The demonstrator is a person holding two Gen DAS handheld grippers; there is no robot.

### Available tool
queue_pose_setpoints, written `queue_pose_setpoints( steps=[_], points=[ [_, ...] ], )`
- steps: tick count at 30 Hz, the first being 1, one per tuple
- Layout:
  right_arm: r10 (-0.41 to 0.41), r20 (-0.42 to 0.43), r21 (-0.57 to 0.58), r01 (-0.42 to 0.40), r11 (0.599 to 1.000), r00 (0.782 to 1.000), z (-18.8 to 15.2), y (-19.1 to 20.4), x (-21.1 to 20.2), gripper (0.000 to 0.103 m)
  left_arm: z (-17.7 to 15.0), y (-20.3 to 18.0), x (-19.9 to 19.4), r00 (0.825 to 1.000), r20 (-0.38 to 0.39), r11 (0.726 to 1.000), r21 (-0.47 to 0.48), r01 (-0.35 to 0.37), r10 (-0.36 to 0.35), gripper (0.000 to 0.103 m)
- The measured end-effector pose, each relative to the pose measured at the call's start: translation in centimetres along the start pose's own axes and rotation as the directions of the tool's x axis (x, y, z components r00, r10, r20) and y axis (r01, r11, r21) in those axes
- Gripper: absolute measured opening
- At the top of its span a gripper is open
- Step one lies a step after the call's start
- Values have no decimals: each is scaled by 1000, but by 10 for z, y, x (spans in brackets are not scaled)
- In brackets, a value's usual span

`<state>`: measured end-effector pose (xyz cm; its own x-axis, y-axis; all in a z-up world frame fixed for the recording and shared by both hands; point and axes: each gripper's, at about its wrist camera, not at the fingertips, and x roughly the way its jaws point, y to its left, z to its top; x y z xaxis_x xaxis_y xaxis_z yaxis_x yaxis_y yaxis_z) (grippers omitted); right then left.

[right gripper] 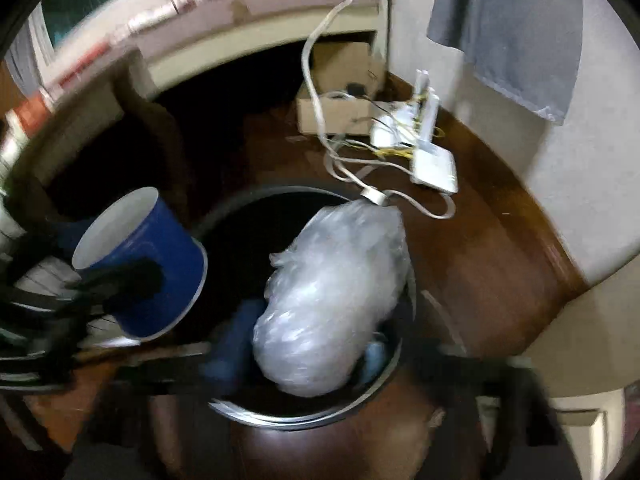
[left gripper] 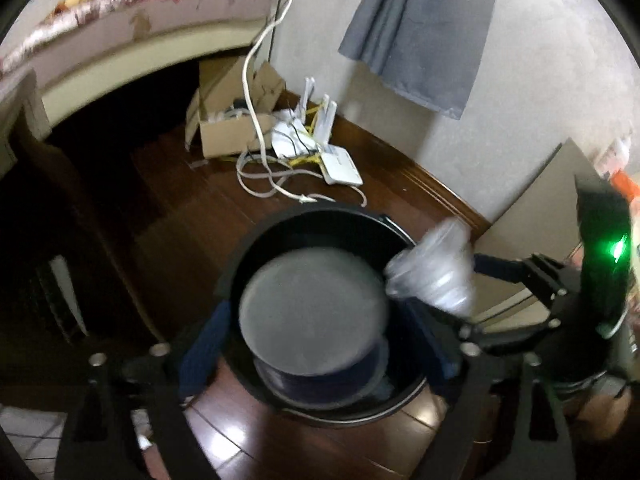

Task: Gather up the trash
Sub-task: 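Carry the cup and bag over the black bin and release both, then grasp the blue glove with the left tool while the right tool grasps the red paper cup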

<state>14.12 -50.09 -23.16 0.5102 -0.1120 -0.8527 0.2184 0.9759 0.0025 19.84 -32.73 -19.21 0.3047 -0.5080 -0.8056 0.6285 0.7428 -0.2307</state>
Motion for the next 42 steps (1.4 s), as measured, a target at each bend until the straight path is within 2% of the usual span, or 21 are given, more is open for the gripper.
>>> queue_pose_setpoints(
  steps=[3, 8, 15, 18, 23, 30, 32, 34, 36, 42],
  points=[
    [-30, -38, 6, 30, 1000, 999, -8, -8, 8, 94, -4, 11, 3, 1000, -29, 998, -63, 3, -5, 90],
    [-46, -48, 54, 48, 997, 998, -19, -20, 4, 94, -13, 18, -6, 999, 2, 996, -69, -50, 50, 91],
    [-72, -20, 60, 73, 996, 997, -17, -12, -14, 94, -19, 15, -24, 992, 40, 992, -32, -118, 119, 95],
    [-113, 18, 40, 112, 993, 993, -15, -5, -28, 102, -19, 12, -38, 988, 59, 990, -27, -140, 141, 95],
    [-132, 56, 26, 131, 991, 990, -10, 9, -51, 102, -18, 11, -70, 981, 117, 988, -29, -155, 157, 95],
    [-144, 117, 8, 144, 990, 983, 4, 32, -84, 102, -16, 20, -111, 958, 196, 977, -49, -206, 211, 95],
    [-139, 138, 3, 140, 990, 981, 8, 38, -92, 102, -17, 25, -119, 955, 207, 977, -59, -204, 211, 95],
    [-133, 161, -4, 136, 991, 978, 13, 47, -101, 102, -19, 32, -130, 943, 222, 969, -67, -238, 248, 95],
    [-124, 181, -8, 128, 992, 976, 16, 55, -109, 102, -22, 39, -139, 941, 226, 968, -88, -237, 251, 95],
    [-70, 231, -39, 81, 996, 970, 29, 91, -124, 102, -30, 65, -174, 909, 271, 947, -148, -286, 317, 95]
  ],
)
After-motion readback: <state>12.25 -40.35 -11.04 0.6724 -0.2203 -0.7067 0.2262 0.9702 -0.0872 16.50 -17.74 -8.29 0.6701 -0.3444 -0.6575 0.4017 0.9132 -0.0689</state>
